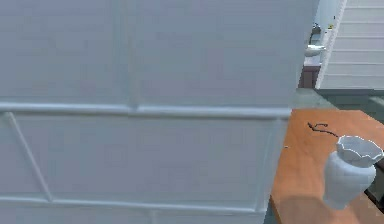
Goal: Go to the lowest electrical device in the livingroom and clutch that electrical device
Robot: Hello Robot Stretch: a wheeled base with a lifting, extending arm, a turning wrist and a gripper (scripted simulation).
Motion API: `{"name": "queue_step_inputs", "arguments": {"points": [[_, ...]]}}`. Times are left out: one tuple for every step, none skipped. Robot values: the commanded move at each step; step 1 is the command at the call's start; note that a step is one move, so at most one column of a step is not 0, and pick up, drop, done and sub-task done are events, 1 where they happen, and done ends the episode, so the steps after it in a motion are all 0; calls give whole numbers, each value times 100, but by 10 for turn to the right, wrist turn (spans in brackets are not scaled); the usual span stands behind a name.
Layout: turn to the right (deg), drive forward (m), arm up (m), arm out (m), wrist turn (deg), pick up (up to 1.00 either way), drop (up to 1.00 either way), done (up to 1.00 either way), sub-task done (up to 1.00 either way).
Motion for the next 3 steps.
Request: {"name": "queue_step_inputs", "arguments": {"points": [[-450,0,0,0,0,0,0,0,0],[-450,0,0,0,0,0,0,0,0],[-450,0,0,0,0,0,0,0,0]]}}
